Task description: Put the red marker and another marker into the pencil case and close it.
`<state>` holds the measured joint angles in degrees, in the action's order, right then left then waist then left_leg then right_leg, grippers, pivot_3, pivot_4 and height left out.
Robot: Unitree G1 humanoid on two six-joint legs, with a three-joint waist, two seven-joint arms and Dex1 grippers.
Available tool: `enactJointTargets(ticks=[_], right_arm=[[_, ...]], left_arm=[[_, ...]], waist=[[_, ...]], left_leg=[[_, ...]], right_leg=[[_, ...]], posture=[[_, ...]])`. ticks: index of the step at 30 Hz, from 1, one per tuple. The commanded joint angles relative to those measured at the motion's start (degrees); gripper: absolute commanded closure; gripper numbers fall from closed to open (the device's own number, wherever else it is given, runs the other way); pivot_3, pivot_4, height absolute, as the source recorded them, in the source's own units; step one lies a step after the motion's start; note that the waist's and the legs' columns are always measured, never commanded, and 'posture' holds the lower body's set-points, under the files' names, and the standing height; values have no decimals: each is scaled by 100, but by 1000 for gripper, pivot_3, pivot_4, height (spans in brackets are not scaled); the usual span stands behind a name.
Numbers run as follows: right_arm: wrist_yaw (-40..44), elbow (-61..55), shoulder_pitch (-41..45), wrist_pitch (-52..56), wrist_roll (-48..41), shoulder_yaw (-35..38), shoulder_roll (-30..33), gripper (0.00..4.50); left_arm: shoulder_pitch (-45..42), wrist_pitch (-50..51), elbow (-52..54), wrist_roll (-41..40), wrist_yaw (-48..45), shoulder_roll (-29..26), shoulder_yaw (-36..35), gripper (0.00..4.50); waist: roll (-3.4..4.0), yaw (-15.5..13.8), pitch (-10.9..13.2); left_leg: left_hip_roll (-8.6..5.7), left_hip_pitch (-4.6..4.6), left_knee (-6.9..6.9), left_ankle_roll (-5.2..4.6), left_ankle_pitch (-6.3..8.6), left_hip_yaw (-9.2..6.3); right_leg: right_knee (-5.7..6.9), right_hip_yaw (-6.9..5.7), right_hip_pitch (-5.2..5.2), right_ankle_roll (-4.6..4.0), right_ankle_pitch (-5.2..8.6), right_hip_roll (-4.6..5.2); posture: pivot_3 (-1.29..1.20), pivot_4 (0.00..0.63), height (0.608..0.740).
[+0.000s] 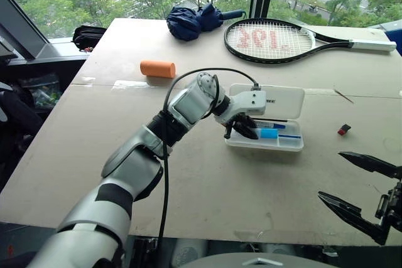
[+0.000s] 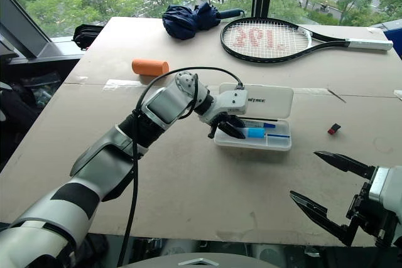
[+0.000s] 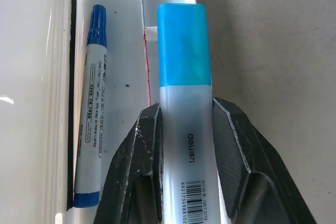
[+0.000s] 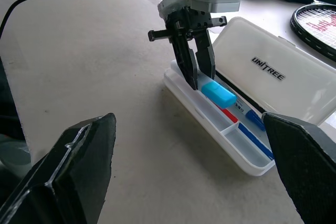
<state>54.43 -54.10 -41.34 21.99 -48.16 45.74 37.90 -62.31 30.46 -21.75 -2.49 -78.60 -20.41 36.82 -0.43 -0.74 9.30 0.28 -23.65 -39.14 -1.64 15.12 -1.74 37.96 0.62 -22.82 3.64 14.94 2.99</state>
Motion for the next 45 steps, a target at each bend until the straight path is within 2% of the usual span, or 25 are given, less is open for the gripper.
enactJointTargets(ticks=[1, 2, 4, 5, 7, 12, 14, 18, 22, 26, 29, 31, 39, 40, 41, 44, 45], right_arm=[[-80, -128, -5, -110, -24, 56, 48, 0], [-94, -126, 5, -107, -25, 55, 61, 0], [-134, -134, 22, -96, -24, 66, 86, 0], [-179, -140, 25, -79, -29, 73, 93, 0], [-326, -147, 30, -13, -2, 61, 105, 0], [-1255, -87, 340, 469, 422, -355, 237, 0], [-1714, 67, 636, 743, 664, -594, 337, 0], [-2391, 675, 1491, 1299, 957, -1071, 555, 0], [-3695, 1733, 3185, 2906, 1419, -1908, 998, 0], [-3919, 2784, 4431, 3773, 1557, -2406, 1085, 0], [-4411, 3785, 5629, 4492, 1557, -2423, 587, 0], [-4824, 4019, 6072, 4906, 1682, -2309, 191, 0], [-6472, 3831, 6396, 5436, 2731, -2061, -1416, 0], [-6536, 3819, 6367, 5409, 2832, -2105, -1503, 737], [-6592, 3840, 6324, 5287, 2945, -2160, -1572, 793], [-6647, 3966, 6324, 4928, 3080, -2092, -1845, 2086], [-6640, 3997, 6332, 4852, 3108, -2066, -1900, 2685]], left_arm=[[-131, 159, 129, 48, -75, 82, -94, 3259], [-131, 241, 130, 48, -69, 110, -112, 2666], [-131, 321, 213, 58, -49, 114, -150, 2077], [-131, 398, 312, 14, -45, 93, -218, 1508], [-139, 590, 542, -110, -77, -14, -391, 693], [286, 1422, 1774, -943, -43, -538, -1501, 693], [898, 1228, 2522, -1876, 182, -306, -2552, 693], [1579, 2455, 3901, -2774, 354, -953, -3232, 693], [2769, 2455, 5020, -3595, 377, -1626, -4201, 693], [3822, 2219, 5777, -3868, 551, -2152, -4637, 693], [4390, 2102, 6108, -3940, 916, -2282, -4910, 693], [4648, 2022, 6278, -4011, 1139, -2296, -4972, 693], [5221, 1843, 6641, -4407, 1702, -2399, -5095, 693], [5253, 1814, 6659, -4450, 1743, -2425, -5101, 665], [5263, 1794, 6653, -4497, 1778, -2444, -5106, 665], [5252, 1692, 6588, -4567, 1825, -2509, -5069, 665], [5237, 1666, 6568, -4599, 1848, -2525, -5050, 665]], waist=[[0, 0, 0], [0, 0, 0], [0, 1, 0], [0, 1, 0], [0, 3, 1], [4, 48, 2], [13, 70, -2], [14, 94, 0], [16, 126, -1], [18, 97, 1], [15, 56, 3], [15, 27, 2], [18, 11, -3], [18, 13, -3], [20, 11, -4], [19, 4, -5], [19, 3, -5]], left_leg=[[0, 0, 0, 0, 0, 0], [0, 0, 0, 0, 0, 0], [0, 0, -1, 0, 0, 0], [0, 0, -1, 0, 0, 0], [0, -1, 0, 0, 0, -1], [5, 2, 0, 0, 0, 1], [19, -1, 0, 1, 0, 4], [27, -2, -2, 12, -7, 8], [24, 3, -3, 7, -4, 13], [23, 4, 2, 8, -5, 19], [21, -4, 2, 6, -3, 12], [18, -1, 1, 5, -3, 22], [16, -8, 8, 7, -4, 26], [16, -5, 8, 7, -4, 27], [15, -5, 8, 6, -4, 26], [10, -3, 8, 5, -3, 25], [9, -2, 7, 5, -3, 27]], right_leg=[[0, 0, 0, 0, 0, 0], [0, 0, 0, 0, 0, 0], [0, 0, 0, 0, 0, 0], [0, 0, 0, 0, 0, 0], [1, -1, -1, 0, 0, 0], [4, 2, -2, 0, 0, -1], [10, 9, -13, -1, 0, -1], [11, 12, -15, -1, -1, 3], [15, 16, -14, -2, -1, 6], [14, 26, -16, -3, -1, 4], [8, 15, -17, -3, -1, 4], [9, 23, -17, -3, -2, 7], [12, 27, -30, -3, -3, 10], [14, 28, -29, -3, -3, 8], [15, 28, -30, -3, -3, 8], [14, 25, -27, -4, -3, 7], [14, 26, -27, -4, -3, 8]], posture=[[0, 150, 732], [0, 150, 732], [0, 150, 732], [0, 150, 732], [0, 150, 732], [0, 150, 732], [0, 150, 732], [0, 150, 732], [0, 150, 732], [0, 150, 732], [0, 150, 732], [0, 150, 732], [0, 150, 732], [0, 150, 732], [0, 150, 732], [0, 150, 732], [0, 150, 732]])
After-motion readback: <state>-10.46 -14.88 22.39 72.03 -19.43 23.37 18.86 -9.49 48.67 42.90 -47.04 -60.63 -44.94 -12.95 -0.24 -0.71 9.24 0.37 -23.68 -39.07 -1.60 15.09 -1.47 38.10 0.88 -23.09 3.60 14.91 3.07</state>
